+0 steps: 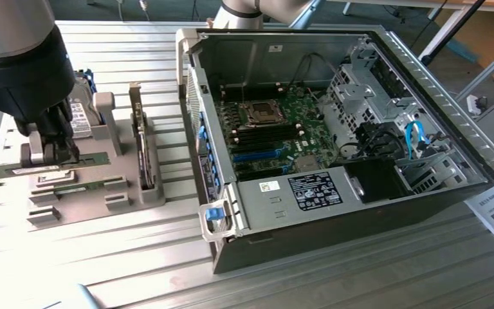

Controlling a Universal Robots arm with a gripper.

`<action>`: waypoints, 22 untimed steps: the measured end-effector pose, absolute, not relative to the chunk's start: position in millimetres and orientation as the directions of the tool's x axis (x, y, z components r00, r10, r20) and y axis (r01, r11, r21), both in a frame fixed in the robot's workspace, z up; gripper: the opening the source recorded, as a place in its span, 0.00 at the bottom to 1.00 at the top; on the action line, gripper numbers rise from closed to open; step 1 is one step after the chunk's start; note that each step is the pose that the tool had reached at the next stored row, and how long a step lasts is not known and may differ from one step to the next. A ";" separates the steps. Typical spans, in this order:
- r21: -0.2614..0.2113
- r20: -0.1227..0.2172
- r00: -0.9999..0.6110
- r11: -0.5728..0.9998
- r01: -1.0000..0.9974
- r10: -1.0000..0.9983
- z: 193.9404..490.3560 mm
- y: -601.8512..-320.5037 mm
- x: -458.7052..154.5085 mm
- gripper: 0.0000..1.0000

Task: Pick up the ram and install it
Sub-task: 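Pick up the ram and move it above insertion slot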

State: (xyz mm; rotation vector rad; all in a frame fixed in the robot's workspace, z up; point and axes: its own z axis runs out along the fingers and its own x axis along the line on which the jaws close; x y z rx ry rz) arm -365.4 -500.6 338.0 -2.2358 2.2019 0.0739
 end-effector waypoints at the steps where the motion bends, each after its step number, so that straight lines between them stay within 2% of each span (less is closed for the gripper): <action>1: 0.031 -0.036 0.015 -0.016 -0.999 -0.999 339.1 -500.6 -365.4 0.12; 22: 0.031 -0.037 0.015 -0.016 -0.999 -0.999 381.9 -500.6 -365.4 0.12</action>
